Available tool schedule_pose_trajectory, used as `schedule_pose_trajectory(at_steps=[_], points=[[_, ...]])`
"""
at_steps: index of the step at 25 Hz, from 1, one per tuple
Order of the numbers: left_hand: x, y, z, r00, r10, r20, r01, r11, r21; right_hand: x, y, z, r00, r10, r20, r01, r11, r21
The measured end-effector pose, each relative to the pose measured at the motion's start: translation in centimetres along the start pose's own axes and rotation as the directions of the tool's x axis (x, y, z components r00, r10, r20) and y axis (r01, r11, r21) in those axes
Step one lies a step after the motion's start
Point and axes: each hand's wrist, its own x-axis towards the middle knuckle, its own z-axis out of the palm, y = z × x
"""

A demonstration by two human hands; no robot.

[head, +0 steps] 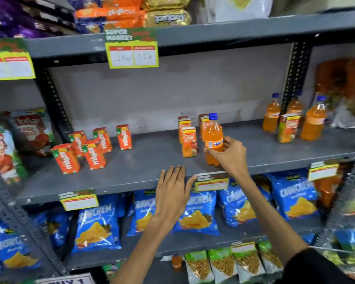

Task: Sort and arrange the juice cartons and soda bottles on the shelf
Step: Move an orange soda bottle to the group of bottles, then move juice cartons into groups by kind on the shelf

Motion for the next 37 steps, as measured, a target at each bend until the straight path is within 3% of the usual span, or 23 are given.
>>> schedule_pose_trajectory(at_steps=[7,12,27,32,37], points=[[4.2,10.9,1.2,0.992,0.094,0.078,-0.091,0.995,-0.035,6.5,5.5,-10.8,0.992,0.052,-0.113,-0.059,0.996,-0.064],[5.8,14.7,3.4,0.979,0.171,0.115,-0.174,0.985,0.018,9.5,8.5,-13.7,0.985,0.072,-0.155,-0.089,0.99,-0.108],[6.0,15.1,5.2,0.985,0.15,0.091,-0.156,0.985,0.072,7.8,11.2,-13.6,0.979,0.124,-0.16,-0.157,0.964,-0.215],[5.0,13.9,4.7,0.992,0.099,0.083,-0.109,0.985,0.136,3.0,10.2,-12.0,0.968,0.052,-0.244,-0.074,0.994,-0.081],[3.4,10.8,3.7,0.996,0.051,0.069,-0.059,0.991,0.122,3.6,7.2,-6.2,0.996,0.094,-0.005,-0.094,0.994,-0.054]])
